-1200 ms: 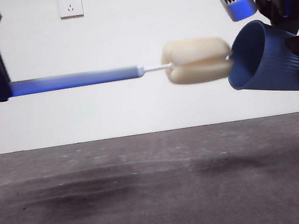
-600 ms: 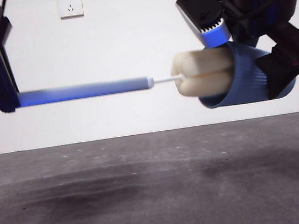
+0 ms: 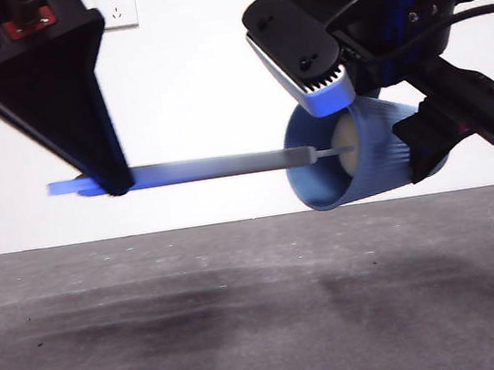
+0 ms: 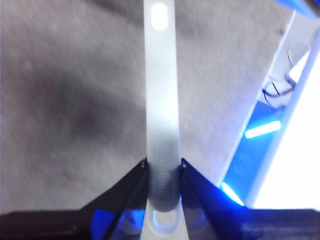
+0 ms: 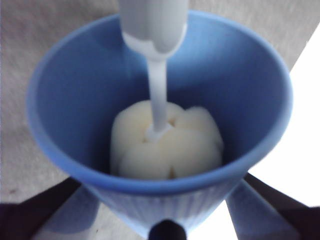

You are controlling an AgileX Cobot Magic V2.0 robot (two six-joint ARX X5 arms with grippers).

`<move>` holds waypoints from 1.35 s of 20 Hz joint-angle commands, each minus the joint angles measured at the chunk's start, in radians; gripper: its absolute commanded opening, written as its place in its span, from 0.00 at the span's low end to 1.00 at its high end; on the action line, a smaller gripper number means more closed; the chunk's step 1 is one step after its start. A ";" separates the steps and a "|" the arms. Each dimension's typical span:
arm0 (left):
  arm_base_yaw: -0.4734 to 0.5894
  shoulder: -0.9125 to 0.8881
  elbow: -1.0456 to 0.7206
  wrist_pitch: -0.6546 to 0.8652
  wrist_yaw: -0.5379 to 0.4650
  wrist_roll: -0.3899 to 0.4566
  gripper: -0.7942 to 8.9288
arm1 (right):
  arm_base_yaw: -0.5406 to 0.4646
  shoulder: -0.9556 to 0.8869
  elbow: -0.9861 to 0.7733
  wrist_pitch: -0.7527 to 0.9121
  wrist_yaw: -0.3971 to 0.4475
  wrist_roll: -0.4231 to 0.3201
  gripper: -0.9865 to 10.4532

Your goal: Pick up the cup brush,pick up the cup,insert the brush into the cup,clean the cup,put the cup brush back,put the cup back to the fixed position on the table

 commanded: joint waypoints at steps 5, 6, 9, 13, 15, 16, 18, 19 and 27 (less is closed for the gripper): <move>0.005 -0.043 -0.003 -0.145 -0.038 -0.006 0.07 | 0.010 0.007 0.003 -0.009 0.045 0.029 0.07; 0.013 -0.062 -0.003 -0.171 -0.042 -0.008 0.07 | 0.005 0.007 0.003 -0.010 0.045 0.035 0.07; 0.038 -0.130 -0.003 -0.289 -0.047 0.005 0.07 | 0.003 0.007 0.003 -0.007 0.040 0.037 0.07; 0.043 -0.196 -0.003 -0.352 -0.043 0.007 0.07 | 0.004 0.007 0.003 -0.006 0.040 0.037 0.07; 0.043 -0.202 -0.003 -0.357 -0.040 0.006 0.07 | 0.004 0.007 0.003 0.000 0.039 0.037 0.07; 0.043 -0.201 -0.003 -0.346 -0.040 0.007 0.07 | 0.004 0.007 0.003 0.003 0.039 0.037 0.07; 0.043 -0.201 -0.003 -0.295 -0.014 0.008 0.07 | 0.005 0.007 0.003 0.003 0.038 0.037 0.07; 0.043 -0.197 -0.003 -0.264 0.017 0.009 0.07 | 0.005 0.007 0.003 0.003 0.038 0.037 0.07; 0.042 -0.004 -0.003 0.027 0.098 -0.024 0.07 | 0.008 0.007 0.003 0.004 0.032 0.039 0.07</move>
